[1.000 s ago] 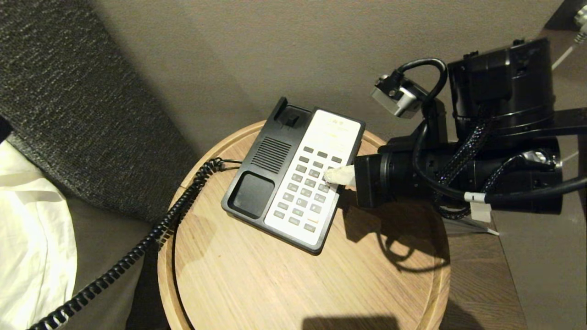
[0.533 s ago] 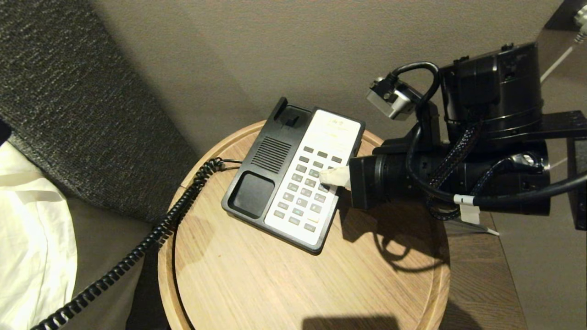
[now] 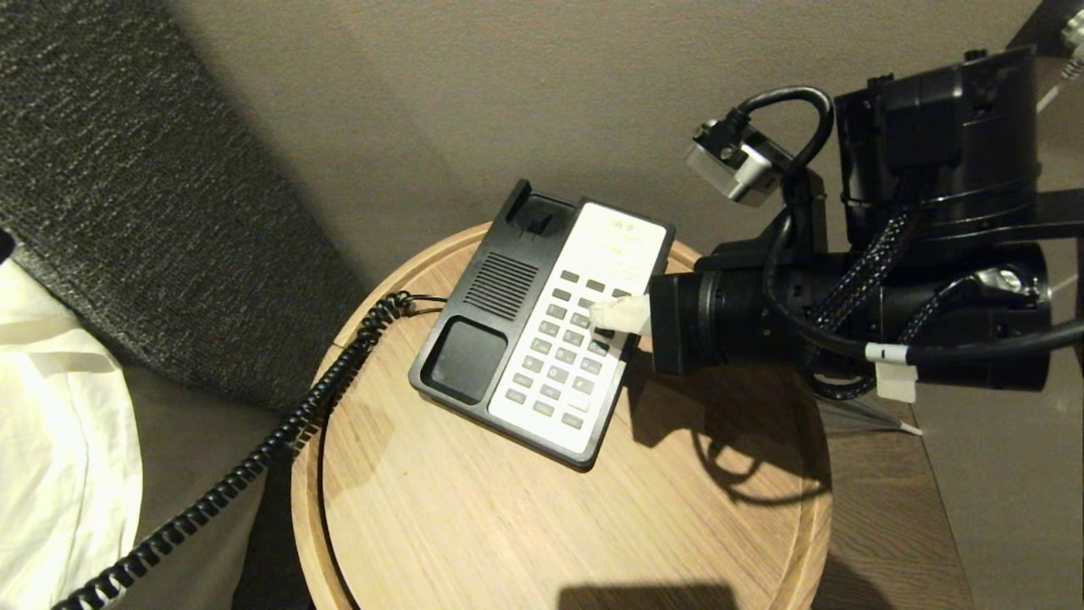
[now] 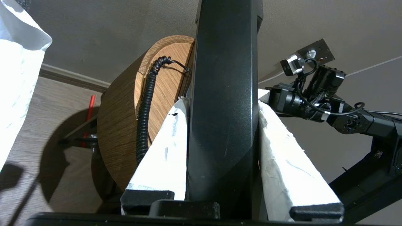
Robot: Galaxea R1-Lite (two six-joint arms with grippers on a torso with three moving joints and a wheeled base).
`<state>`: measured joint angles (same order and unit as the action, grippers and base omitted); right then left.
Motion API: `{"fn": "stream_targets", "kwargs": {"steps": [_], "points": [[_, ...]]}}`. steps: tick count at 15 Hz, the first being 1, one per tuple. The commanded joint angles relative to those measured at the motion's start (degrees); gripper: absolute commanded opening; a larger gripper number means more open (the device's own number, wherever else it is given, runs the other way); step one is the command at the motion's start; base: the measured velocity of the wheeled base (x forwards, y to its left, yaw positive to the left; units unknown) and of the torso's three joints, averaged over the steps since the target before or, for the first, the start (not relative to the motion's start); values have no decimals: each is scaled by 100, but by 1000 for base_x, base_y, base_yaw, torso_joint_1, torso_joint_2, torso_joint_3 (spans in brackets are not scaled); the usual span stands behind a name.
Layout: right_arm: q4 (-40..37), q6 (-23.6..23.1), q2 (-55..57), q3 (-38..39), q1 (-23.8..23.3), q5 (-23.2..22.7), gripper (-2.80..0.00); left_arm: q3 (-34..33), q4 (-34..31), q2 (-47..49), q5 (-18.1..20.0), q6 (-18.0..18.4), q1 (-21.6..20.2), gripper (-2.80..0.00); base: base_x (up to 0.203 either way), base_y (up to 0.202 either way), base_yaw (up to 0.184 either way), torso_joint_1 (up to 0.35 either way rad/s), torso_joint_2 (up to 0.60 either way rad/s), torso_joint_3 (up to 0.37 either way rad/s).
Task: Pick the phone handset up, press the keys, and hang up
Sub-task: Dial the number
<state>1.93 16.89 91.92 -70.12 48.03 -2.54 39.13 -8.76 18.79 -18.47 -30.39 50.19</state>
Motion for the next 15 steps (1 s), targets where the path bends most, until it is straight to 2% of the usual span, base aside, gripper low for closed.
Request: {"fn": "stream_targets", "kwargs": {"steps": [1, 15], "points": [[-26, 42, -51, 7, 101, -10, -280, -8, -3, 2, -8, -19, 0, -280, 0, 0, 0, 0, 0, 0], [-70, -20, 72, 227, 92, 113, -280, -72, -3, -42, -8, -19, 0, -280, 0, 0, 0, 0, 0, 0]]}}
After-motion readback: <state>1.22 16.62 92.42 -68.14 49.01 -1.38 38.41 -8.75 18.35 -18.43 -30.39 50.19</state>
